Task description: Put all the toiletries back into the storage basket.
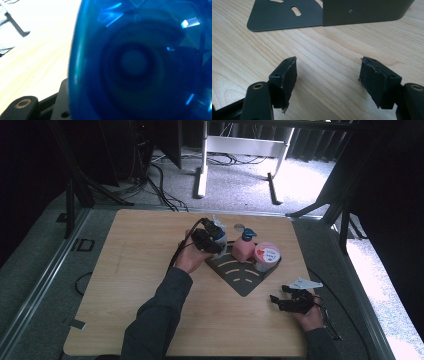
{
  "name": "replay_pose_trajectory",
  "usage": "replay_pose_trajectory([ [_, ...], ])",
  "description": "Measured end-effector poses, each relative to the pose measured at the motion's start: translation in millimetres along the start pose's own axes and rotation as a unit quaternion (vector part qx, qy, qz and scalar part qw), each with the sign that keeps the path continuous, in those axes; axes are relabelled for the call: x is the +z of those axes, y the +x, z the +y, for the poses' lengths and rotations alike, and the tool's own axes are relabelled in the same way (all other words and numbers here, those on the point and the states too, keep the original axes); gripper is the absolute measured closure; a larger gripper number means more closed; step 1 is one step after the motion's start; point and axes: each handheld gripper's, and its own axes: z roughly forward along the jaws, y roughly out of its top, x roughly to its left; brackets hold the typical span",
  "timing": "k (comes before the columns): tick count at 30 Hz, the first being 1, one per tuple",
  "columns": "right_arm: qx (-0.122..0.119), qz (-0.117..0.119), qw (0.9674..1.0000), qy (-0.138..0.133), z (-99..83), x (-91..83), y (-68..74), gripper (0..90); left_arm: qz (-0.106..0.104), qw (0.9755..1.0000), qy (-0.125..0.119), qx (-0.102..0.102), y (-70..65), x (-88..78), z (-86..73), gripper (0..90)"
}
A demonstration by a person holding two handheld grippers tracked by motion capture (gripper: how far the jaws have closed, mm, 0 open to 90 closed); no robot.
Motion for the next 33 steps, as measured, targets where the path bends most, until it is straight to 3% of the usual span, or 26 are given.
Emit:
replay_pose_trajectory([
  [33, 0.001, 0.001, 1.0, 0.0, 0.1, 0.0, -0.2, 29.7, 0.014, 0.9999, -0.005, 0.001, -1.0, 33.1, 8.0, 54.9],
])
